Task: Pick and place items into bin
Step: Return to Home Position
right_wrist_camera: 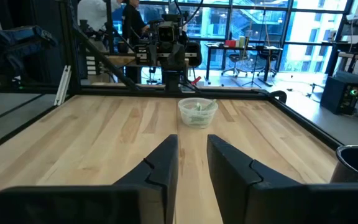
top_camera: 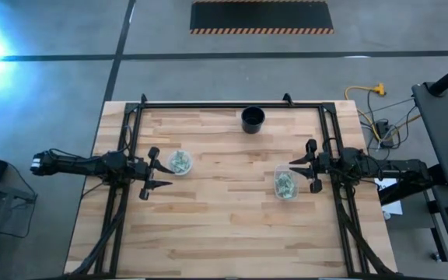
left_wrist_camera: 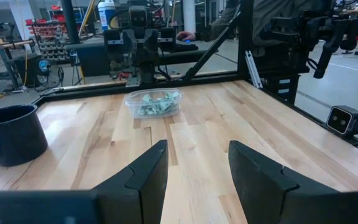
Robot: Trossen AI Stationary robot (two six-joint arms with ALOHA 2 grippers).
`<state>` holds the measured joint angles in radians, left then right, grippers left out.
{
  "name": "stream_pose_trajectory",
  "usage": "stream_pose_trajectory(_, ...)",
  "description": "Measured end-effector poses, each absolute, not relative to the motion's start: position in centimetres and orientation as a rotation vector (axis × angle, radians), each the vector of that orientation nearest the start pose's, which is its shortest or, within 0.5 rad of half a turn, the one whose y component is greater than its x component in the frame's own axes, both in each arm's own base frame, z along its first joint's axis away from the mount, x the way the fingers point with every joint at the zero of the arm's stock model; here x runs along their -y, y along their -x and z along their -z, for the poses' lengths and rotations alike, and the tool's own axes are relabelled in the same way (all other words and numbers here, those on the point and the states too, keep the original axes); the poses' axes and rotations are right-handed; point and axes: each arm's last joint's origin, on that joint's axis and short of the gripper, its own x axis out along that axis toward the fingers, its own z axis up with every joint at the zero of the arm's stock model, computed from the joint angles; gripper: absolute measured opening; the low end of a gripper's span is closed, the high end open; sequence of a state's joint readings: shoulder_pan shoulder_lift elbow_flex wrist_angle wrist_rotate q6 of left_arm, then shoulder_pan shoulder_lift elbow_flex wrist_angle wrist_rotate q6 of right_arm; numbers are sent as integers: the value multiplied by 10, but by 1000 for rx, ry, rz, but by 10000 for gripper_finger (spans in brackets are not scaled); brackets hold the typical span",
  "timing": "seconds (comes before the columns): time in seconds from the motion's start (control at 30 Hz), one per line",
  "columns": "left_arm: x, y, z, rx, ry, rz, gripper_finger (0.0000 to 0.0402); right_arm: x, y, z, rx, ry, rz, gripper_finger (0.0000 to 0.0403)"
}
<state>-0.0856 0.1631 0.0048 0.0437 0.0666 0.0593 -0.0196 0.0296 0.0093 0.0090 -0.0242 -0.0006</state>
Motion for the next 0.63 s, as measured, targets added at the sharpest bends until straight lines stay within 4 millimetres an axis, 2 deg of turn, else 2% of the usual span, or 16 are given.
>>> stream_pose_trajectory(0.4,11,-106,-156,-110,-60,155,154,1,-99,-165,-11,1,-4,87)
stream_pose_trajectory(0.63,11,-106,-156,-110,-60,155,154,1,-99,-165,-11,1,-4,77)
